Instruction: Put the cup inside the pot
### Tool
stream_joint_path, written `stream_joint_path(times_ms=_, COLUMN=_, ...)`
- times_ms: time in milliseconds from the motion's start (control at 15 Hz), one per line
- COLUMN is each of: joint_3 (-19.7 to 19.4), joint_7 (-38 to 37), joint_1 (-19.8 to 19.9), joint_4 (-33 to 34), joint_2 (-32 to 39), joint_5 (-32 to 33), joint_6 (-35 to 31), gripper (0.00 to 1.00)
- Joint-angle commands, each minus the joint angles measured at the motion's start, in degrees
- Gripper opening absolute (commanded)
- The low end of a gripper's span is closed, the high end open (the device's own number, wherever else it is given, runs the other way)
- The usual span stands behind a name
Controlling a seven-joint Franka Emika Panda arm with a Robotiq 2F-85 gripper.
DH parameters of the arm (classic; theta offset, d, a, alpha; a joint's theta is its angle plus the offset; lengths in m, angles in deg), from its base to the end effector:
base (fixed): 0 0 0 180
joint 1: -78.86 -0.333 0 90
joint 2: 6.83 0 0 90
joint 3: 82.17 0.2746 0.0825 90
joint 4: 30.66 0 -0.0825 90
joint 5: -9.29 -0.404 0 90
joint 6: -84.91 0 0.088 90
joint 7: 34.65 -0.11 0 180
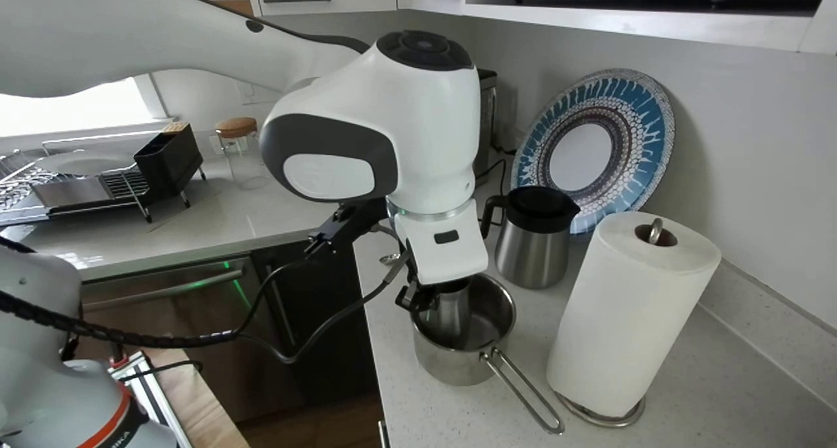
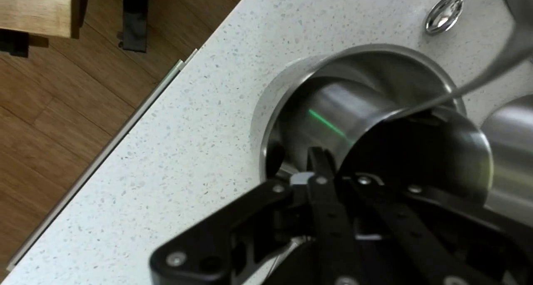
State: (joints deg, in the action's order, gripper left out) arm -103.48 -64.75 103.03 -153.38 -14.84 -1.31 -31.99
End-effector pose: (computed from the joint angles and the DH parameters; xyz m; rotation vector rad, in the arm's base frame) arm 0.3834 -0.3778 0.4122 -2.2420 1.8850 -0.0810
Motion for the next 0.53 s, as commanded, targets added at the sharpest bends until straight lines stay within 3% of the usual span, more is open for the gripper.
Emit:
stream_joint_path(times_ms=0, joint_3=-0.6, joint_7=-1.7, joint_1=0.2, joint_4=2.3, joint_2=2.0, joint_5=-1.2, joint_6=0.7, gripper=0.01)
stream_joint_path(times_ms=67, joint_3=-0.6, joint_7=-1.8, joint_1=0.0, joint_4=2.3, joint_2=2.2, joint_5=-1.1, joint_6=0.4, gripper=0.01)
stream_joint_path(times_ms=133, joint_3=-0.5, joint_7=-1.9, joint_1=-0.1, joint_4=2.6, joint_2=2.4, joint_5=-0.8, joint_6=0.7, gripper=0.30)
stream_joint_path(times_ms=267, joint_3=-0.4, joint_7=-2.2, joint_1=-0.2, joint_4=3.2, joint_2=2.8, joint_5=-0.8, joint_6=0.6, gripper=0.36)
stream_joint_path(times_ms=467, joint_3=-0.5, joint_7=-2.7, joint_1=-0.2, joint_4=3.8, joint_2=2.0, joint_5=-0.2, joint_6=0.9, gripper=0.60)
